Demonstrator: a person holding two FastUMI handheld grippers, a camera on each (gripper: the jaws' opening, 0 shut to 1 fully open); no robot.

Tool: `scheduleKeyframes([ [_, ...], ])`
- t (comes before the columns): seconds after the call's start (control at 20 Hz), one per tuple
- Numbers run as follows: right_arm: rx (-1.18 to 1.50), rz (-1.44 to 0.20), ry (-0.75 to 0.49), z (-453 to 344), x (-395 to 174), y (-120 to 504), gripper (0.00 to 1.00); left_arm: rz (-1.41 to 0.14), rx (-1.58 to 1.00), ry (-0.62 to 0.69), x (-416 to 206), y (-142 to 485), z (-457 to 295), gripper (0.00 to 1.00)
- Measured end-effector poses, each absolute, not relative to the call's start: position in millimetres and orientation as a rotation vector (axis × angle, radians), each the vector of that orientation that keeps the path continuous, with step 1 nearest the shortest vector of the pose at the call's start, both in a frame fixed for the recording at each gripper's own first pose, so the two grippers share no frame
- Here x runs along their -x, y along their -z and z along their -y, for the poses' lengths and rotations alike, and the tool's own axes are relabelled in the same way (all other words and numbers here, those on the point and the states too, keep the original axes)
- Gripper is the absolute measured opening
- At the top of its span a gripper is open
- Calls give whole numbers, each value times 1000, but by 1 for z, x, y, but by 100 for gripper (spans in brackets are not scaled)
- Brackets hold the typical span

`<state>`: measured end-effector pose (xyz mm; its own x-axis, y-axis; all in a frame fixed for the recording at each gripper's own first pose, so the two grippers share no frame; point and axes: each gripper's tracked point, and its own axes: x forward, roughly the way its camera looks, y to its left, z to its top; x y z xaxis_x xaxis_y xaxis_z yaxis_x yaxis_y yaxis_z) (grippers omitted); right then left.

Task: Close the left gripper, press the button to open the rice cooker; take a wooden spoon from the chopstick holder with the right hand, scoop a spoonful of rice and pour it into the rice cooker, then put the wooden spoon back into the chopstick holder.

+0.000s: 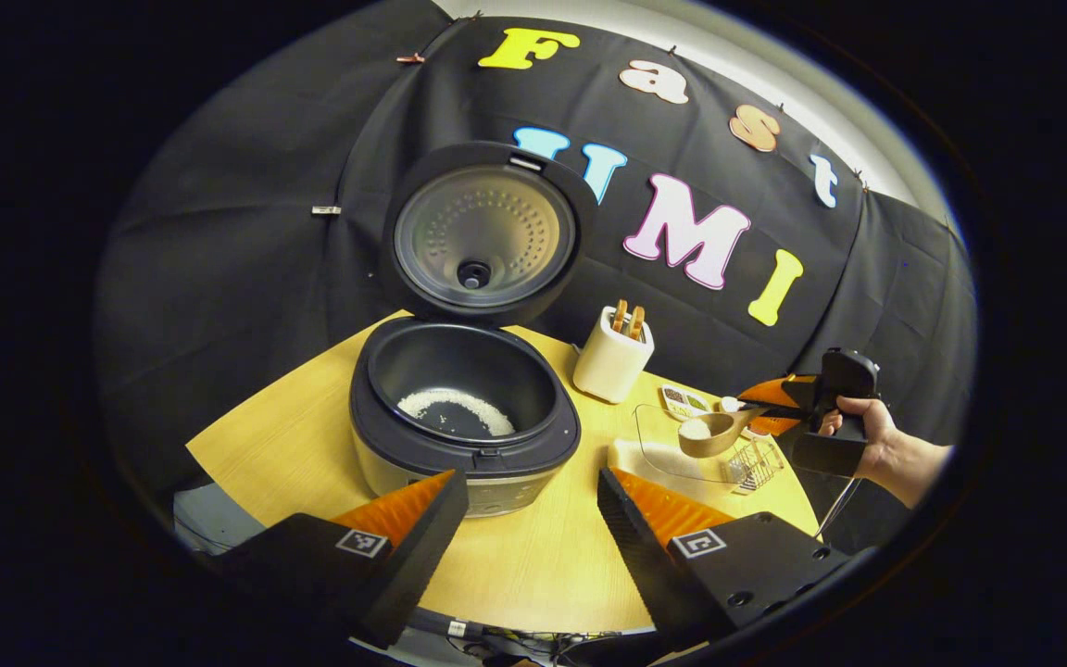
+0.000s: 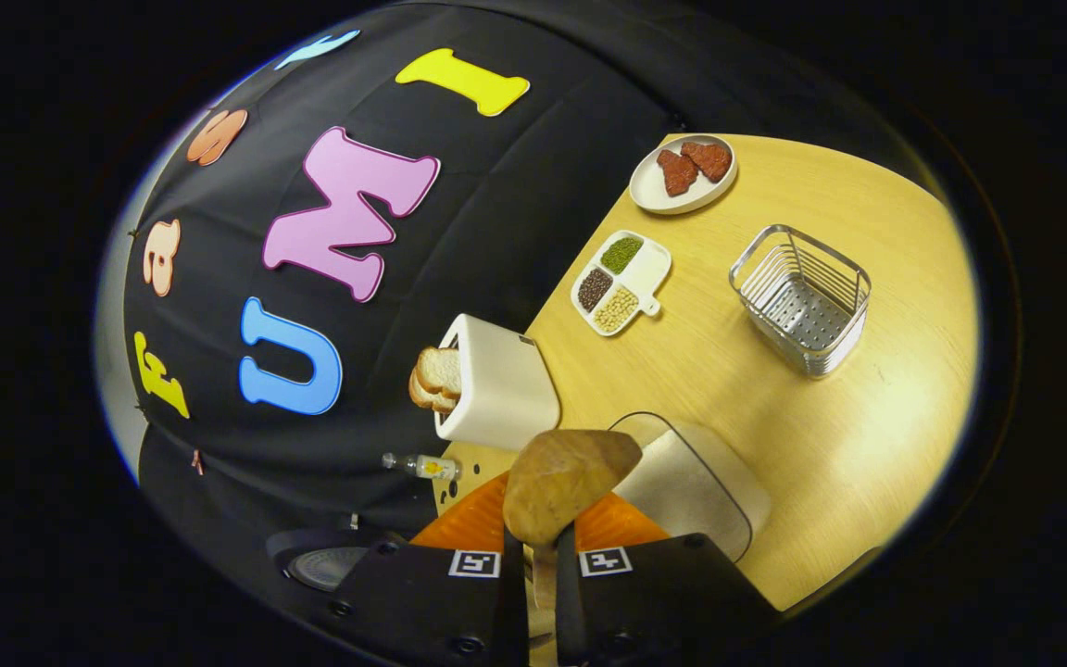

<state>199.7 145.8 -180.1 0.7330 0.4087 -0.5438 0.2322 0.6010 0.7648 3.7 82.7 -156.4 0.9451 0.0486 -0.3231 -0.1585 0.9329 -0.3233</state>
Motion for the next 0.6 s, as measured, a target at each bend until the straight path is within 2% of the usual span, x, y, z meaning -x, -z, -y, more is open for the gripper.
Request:
scheduleKeyframes([
  [0.6,-1143,-819,-269,-257,-191,108,16,-282,390,-139,10,158,-122,96],
])
